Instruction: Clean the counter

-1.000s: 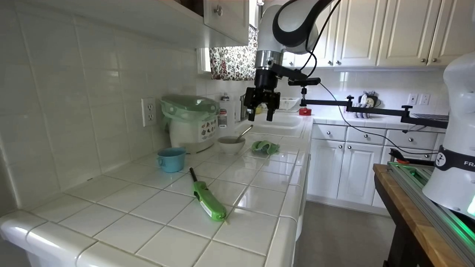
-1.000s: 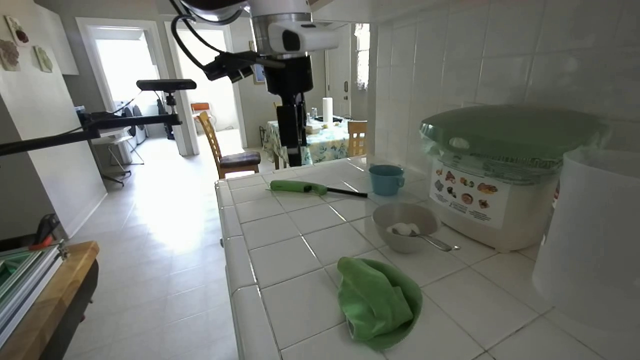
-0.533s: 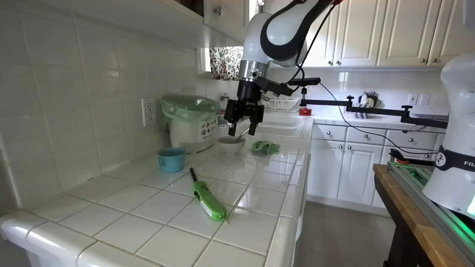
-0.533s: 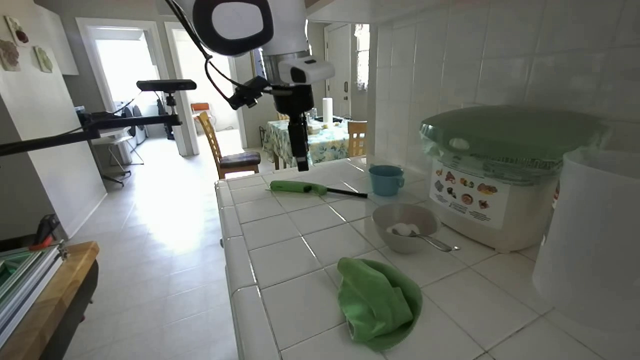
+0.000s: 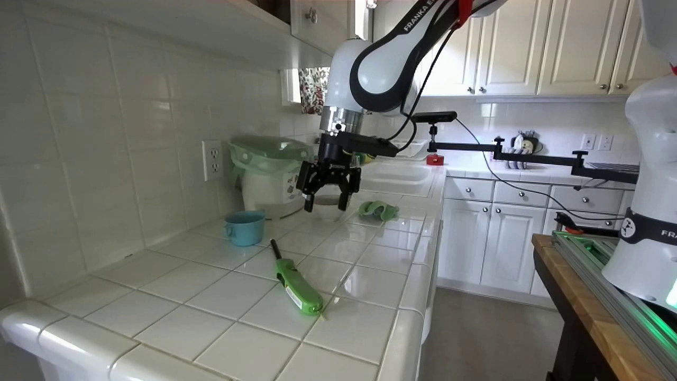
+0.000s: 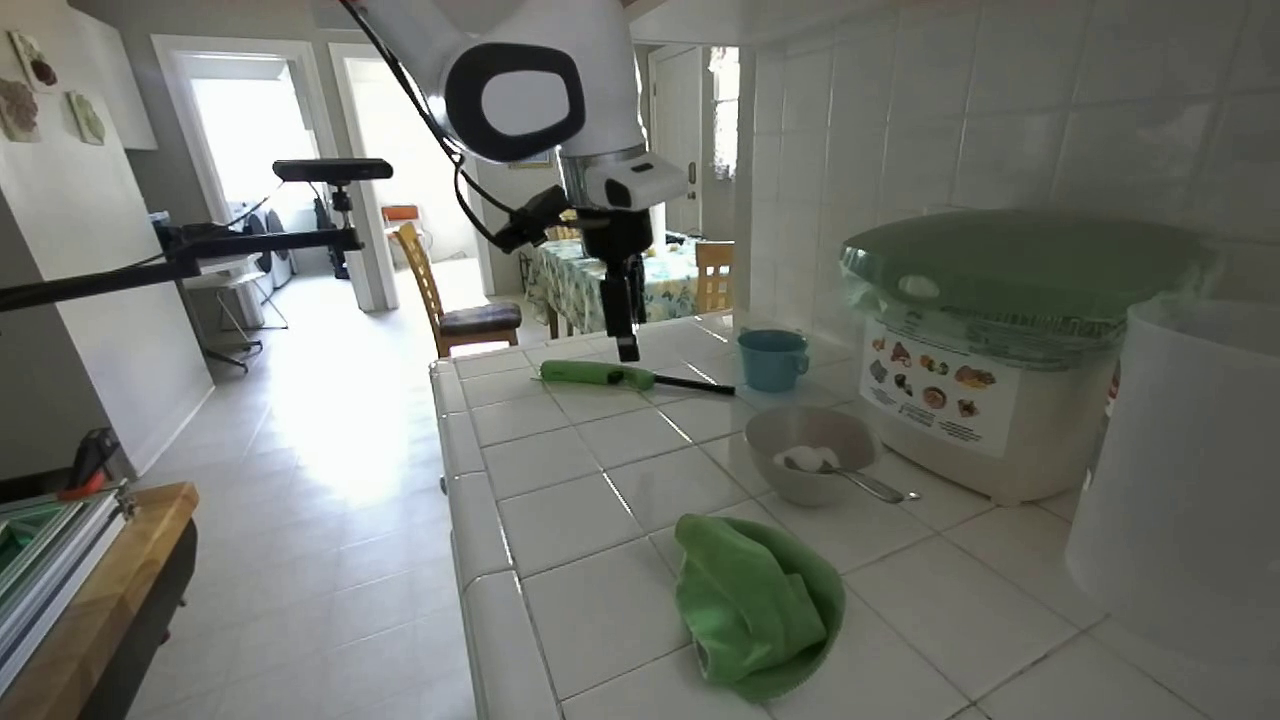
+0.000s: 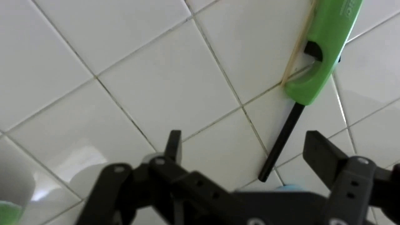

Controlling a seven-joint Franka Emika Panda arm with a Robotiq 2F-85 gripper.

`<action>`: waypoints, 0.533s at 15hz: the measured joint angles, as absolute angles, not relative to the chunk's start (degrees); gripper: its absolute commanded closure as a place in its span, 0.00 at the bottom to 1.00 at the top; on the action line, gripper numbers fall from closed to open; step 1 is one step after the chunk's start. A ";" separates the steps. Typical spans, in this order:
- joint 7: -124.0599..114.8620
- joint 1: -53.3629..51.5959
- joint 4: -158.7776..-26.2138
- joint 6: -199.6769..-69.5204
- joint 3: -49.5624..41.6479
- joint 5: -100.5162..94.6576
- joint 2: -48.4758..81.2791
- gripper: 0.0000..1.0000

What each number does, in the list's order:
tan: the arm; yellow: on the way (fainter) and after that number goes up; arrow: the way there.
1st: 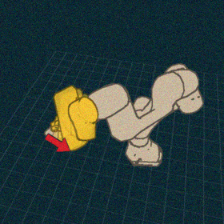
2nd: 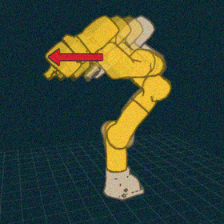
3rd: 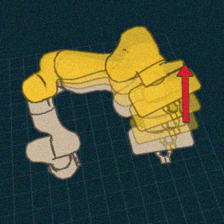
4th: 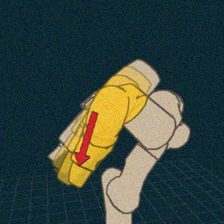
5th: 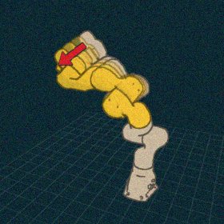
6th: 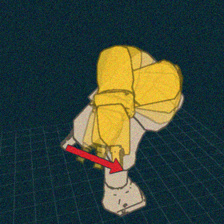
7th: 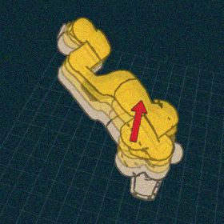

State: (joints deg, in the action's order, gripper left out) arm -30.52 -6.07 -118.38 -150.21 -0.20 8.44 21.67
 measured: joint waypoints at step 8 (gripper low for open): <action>-32.07 -6.39 -117.12 -148.41 -0.35 8.44 23.51 0.00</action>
State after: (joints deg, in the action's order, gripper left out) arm -32.07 -6.39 -117.12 -148.41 -0.35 8.44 23.51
